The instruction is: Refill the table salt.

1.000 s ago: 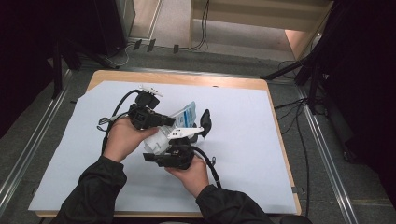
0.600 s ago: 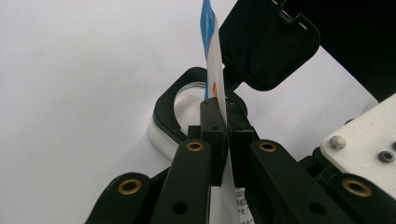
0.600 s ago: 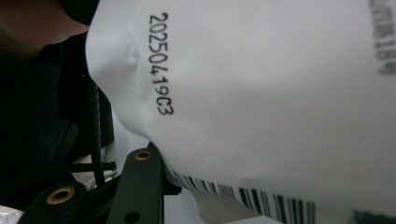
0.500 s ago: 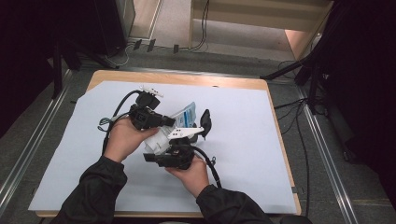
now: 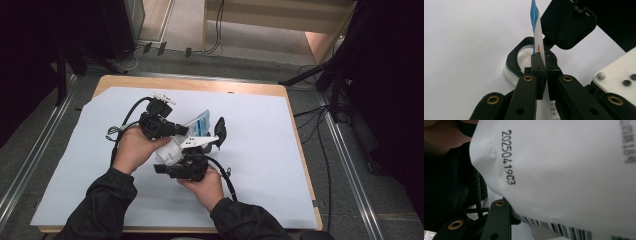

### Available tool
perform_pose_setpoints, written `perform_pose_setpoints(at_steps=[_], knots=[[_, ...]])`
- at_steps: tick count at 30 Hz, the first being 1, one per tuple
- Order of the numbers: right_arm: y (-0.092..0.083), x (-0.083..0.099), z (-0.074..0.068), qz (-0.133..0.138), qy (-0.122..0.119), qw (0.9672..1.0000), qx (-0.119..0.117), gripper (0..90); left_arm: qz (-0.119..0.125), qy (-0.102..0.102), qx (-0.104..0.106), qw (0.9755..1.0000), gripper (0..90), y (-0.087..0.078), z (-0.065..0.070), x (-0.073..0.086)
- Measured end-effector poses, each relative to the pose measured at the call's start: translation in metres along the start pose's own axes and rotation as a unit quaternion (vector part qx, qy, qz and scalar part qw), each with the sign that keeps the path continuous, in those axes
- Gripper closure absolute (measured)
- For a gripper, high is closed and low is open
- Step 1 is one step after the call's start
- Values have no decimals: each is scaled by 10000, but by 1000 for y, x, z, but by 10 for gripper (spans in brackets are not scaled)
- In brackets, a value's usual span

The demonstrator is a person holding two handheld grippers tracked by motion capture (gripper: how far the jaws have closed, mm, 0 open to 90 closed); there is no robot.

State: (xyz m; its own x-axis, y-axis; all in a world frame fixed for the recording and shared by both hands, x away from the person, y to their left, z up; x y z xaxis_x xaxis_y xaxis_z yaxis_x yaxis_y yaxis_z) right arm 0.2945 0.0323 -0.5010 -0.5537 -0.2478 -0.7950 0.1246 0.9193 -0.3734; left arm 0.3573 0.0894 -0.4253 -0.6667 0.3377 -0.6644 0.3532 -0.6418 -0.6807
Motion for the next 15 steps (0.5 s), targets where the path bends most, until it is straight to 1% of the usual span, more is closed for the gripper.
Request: perform_pose_setpoints(at_steps=[5,6,7,12,15], knots=[[-1,-1,-1,11,-15,10000,-17,633,11,36,-15,10000,898,-1,1,-1],[-1,-2,-1,17,-19,10000,-16,635,29,18,-15,10000,898,-2,2,-1],[-2,-2,-2,21,-2,10000,-36,636,13,53,-9,10000,898,-2,2,-2],[-3,-4,-3,55,11,9999,-88,639,43,78,-10,10000,896,-4,2,-2],[-2,-4,-3,67,111,9998,-178,641,53,77,-6,10000,892,-4,2,-3]])
Point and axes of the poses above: each handheld gripper's, and its own axes: y roughly forward along the jaws, x roughly out of its underside, z roughly to its right, the point moved 6 cm from there along y, roughly forward along the jaws, and after that the axes turned 2 degrees about z, right-handed, at the moved point
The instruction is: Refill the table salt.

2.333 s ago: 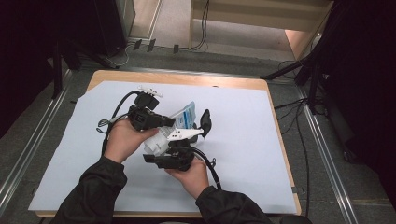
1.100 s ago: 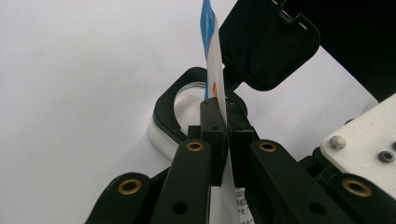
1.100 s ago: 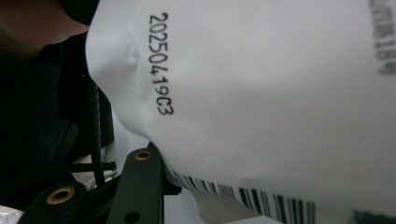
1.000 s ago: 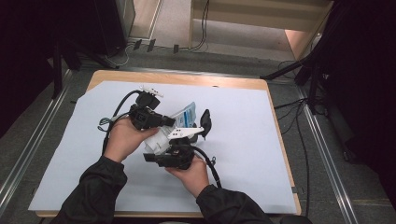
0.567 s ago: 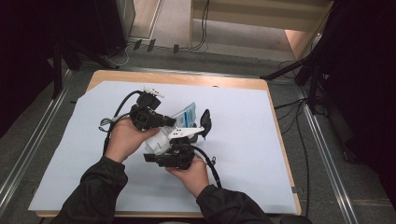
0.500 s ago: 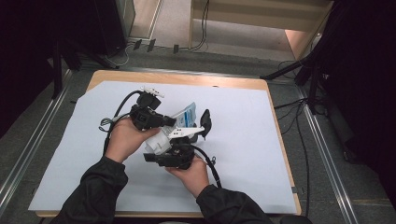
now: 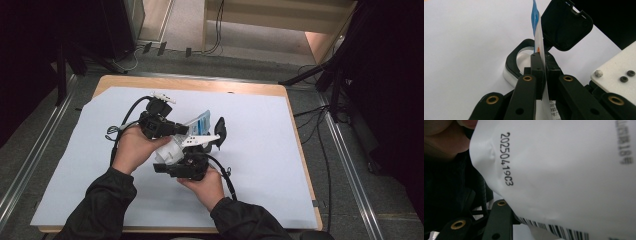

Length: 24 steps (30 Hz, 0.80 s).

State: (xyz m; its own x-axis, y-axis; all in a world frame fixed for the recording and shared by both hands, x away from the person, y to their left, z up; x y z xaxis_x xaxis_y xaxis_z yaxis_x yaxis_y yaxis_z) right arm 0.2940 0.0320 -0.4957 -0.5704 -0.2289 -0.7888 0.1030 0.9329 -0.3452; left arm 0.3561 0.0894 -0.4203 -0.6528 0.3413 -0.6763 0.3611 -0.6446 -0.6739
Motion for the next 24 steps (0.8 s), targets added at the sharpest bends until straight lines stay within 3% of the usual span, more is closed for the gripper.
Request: perform_pose_setpoints(at_steps=[24], knots=[[3,3,2,5,-66,10000,45,634,34,-25,-17,10000,889,0,-1,2]])
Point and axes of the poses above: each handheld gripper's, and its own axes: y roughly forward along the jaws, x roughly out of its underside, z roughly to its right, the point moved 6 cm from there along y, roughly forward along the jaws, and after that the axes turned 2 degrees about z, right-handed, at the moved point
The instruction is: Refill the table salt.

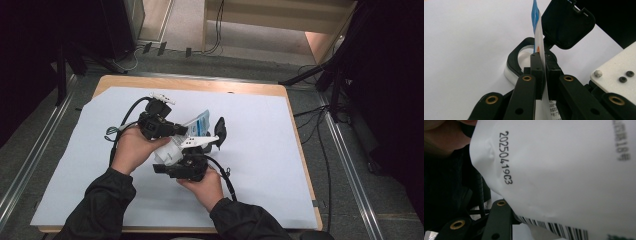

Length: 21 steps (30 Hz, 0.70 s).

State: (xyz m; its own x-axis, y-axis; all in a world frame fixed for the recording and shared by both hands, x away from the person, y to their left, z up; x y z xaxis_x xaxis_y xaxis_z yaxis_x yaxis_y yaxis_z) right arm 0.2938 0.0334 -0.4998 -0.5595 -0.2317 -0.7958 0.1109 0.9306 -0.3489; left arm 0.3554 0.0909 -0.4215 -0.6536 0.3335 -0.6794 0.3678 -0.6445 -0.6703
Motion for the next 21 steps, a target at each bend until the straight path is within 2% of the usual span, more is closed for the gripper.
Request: perform_pose_setpoints(at_steps=[4,8,16,21], knots=[[-1,-1,-1,22,-6,10000,20,612,18,-24,-18,10000,895,-1,1,-1],[-1,-2,-3,-11,-93,9999,103,631,-2,6,-57,10000,896,-1,1,-1],[-3,-5,-5,33,41,10000,4,640,51,22,-87,9999,895,-1,2,-3],[-3,-6,-4,32,16,10000,-10,640,75,46,-96,9999,895,-2,2,-4]])
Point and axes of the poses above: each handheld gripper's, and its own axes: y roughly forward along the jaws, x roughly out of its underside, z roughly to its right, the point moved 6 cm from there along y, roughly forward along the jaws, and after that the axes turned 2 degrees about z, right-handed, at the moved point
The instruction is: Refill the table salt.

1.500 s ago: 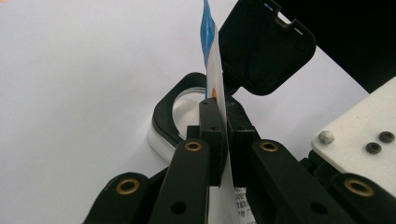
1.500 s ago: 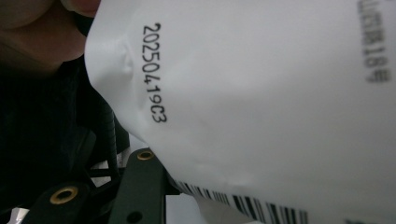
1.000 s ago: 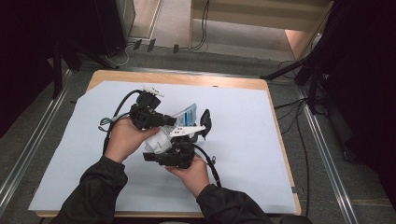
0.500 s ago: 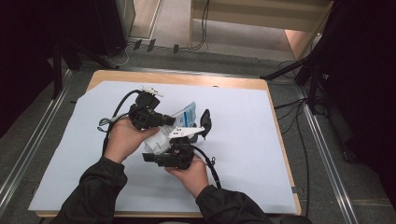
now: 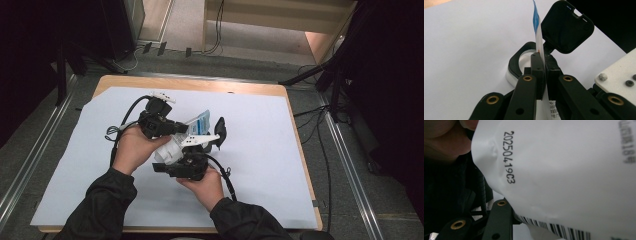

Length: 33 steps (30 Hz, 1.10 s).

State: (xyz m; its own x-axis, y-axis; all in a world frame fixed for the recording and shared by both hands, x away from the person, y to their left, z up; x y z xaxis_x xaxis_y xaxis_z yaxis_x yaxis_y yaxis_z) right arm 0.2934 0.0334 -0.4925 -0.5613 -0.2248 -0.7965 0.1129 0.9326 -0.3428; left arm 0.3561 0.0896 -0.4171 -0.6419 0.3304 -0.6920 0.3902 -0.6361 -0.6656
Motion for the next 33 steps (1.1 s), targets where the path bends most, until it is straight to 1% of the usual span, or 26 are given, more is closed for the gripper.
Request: perform_pose_setpoints(at_steps=[5,8,12,15,17,20,21,24,26,30,31,32,33], knots=[[0,0,0,-14,-7,10000,-7,640,45,12,-27,10000,894,0,0,0],[0,0,1,-11,-28,10000,-1,639,31,58,-75,9999,891,0,0,0],[2,2,2,-33,-78,10000,14,639,18,108,-68,9999,886,0,-1,3],[3,4,3,-76,-135,9999,42,639,13,78,3,10000,881,1,-3,5],[4,5,4,-91,-172,9998,80,638,4,65,-31,10000,881,0,-4,6],[6,8,6,-135,-253,9995,119,638,-7,55,-8,10000,879,0,-6,10],[7,9,7,-151,-277,9994,120,638,-24,29,64,10000,877,0,-7,11],[9,12,7,-170,-355,9991,142,638,-15,-53,189,9998,872,-1,-10,14],[10,14,8,-198,-414,9988,176,639,-20,-91,187,9998,867,-1,-12,16],[12,17,10,-215,-481,9983,236,640,-47,-139,308,9994,848,-1,-14,20],[12,18,11,-218,-536,9980,268,640,-57,-116,330,9994,846,-1,-15,21],[12,19,12,-235,-579,9976,294,640,-49,-156,352,9992,846,0,-15,21],[13,20,12,-261,-590,9975,300,640,-67,-143,359,9992,844,0,-16,22]])
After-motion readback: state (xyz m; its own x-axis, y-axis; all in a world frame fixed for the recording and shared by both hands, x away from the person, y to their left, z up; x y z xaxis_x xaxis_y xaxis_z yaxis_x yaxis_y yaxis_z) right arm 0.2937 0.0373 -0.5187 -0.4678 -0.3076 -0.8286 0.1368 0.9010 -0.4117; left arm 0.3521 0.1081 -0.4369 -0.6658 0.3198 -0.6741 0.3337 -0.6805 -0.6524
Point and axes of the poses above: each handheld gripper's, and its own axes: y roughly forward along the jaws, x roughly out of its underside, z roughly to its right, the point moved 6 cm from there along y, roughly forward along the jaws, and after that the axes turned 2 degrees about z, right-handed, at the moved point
